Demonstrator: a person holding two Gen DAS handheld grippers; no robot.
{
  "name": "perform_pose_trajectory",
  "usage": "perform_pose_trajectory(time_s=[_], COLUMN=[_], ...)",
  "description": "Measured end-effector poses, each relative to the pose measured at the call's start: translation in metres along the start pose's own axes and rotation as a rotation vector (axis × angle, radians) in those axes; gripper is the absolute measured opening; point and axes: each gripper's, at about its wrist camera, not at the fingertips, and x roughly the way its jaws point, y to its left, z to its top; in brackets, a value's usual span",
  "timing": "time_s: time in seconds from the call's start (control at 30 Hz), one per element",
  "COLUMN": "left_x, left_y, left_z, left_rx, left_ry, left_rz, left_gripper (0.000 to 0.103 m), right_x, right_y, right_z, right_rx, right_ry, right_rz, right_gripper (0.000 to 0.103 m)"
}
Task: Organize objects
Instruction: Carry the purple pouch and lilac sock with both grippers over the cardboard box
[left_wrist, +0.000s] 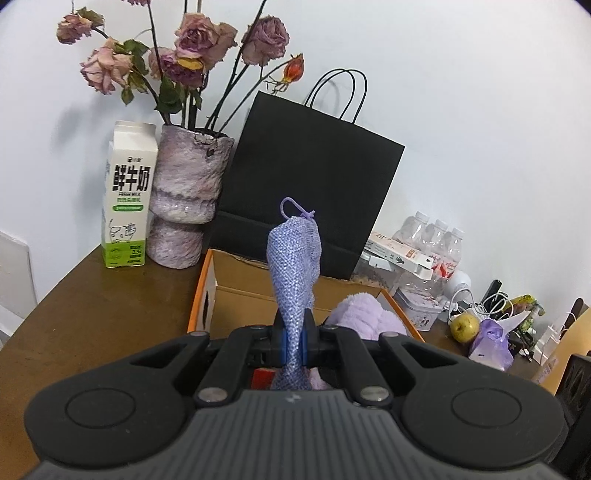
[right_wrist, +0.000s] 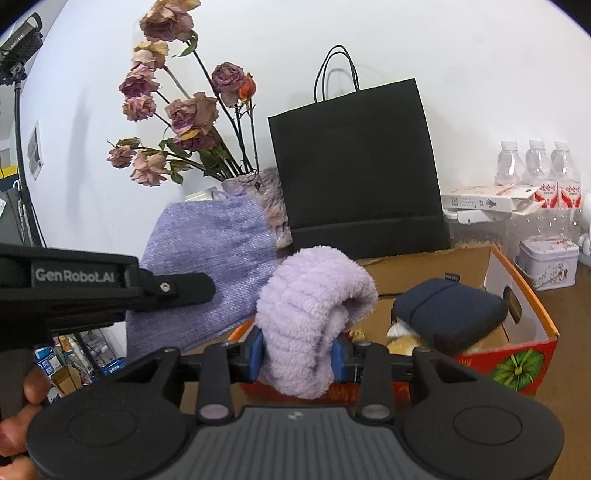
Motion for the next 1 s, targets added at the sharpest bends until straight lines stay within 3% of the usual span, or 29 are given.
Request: perform_pose_trajectory(time_s=[1.0], left_x=[0.116], left_y=[0.010], left_z=[0.016], left_rx=[0.053], left_ry=[0.046], left_rz=[0.058], left_gripper=[0.008], right_x=[0.101], right_y=[-0.048], right_z=[0.031], right_rx=[-0.085], right_ry=[0.072], right_rz=[-0.078], right_gripper=[0.035])
